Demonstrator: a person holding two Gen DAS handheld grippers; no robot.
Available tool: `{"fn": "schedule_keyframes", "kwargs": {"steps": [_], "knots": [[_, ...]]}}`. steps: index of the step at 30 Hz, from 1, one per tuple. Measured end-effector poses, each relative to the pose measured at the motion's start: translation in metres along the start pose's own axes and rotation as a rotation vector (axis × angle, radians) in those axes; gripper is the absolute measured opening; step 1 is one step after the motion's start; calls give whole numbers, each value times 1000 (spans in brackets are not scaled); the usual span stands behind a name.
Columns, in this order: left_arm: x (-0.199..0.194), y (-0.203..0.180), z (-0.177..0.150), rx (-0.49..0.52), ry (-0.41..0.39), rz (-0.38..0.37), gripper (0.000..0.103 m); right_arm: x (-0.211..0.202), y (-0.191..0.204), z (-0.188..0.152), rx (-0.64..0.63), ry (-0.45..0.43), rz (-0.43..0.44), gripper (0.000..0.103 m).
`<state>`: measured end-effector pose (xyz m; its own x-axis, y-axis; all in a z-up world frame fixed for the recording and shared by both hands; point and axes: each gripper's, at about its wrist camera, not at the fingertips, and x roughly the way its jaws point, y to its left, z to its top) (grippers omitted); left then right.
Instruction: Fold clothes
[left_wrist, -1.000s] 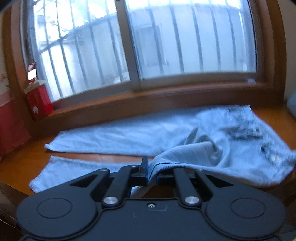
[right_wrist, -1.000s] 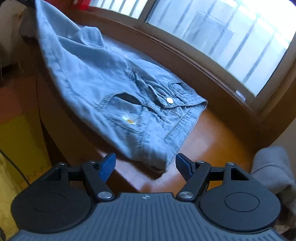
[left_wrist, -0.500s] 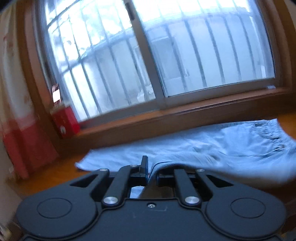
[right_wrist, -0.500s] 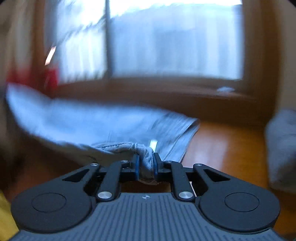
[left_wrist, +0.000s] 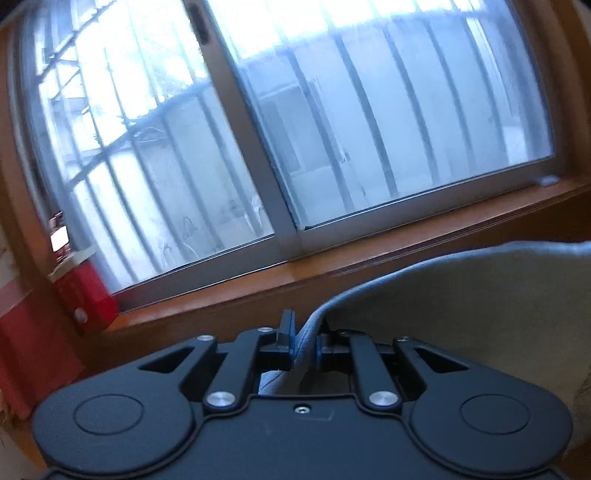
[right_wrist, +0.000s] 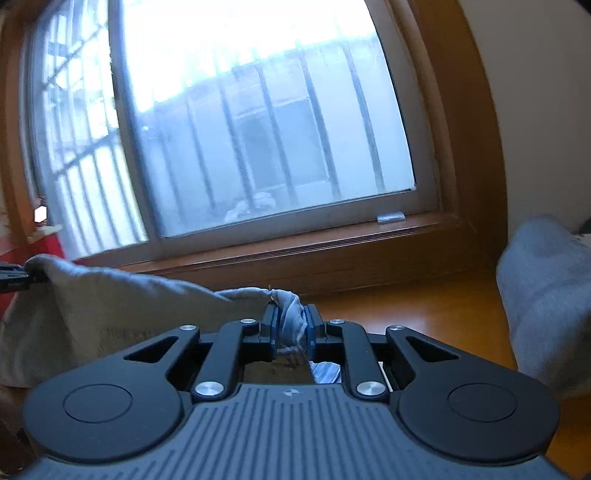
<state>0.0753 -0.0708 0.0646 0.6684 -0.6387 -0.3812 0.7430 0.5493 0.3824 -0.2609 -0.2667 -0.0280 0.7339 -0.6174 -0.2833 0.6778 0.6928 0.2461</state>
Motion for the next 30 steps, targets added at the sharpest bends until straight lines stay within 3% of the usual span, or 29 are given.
{"fn": "schedule_keyframes", "kwargs": {"steps": [5,7,8,11,13,16,20,21,22,24,26,30], "knots": [[118,-42,8,127,129,-17,12,90,-30,2,-31,80,-62,19],[164,-61,-3,166,215,-33,18,132,-42,-9,-58,180,-149,38],[182,-69,-9,173,258,-42,18,149,-49,-16,-56,237,-212,53],[208,-82,-23,199,325,-30,19,152,-60,-17,-44,264,-317,55],[212,-85,-27,217,339,-13,34,138,-63,-10,-36,234,-335,56],[213,-84,-28,215,350,-8,42,118,-48,5,-61,205,-241,56],[213,-85,-28,205,360,1,46,134,-21,-8,50,305,11,57],[209,-84,-26,199,356,-7,55,145,-15,-18,69,343,20,57],[203,-82,-24,190,347,-23,68,152,-9,-26,38,351,-15,57],[186,-77,-18,171,325,-62,77,166,2,-42,-31,361,-92,56],[163,-70,-14,152,302,-103,78,168,9,-43,-118,374,-124,56],[113,-44,-19,134,258,-117,79,160,6,-38,-104,377,-150,57]]}}
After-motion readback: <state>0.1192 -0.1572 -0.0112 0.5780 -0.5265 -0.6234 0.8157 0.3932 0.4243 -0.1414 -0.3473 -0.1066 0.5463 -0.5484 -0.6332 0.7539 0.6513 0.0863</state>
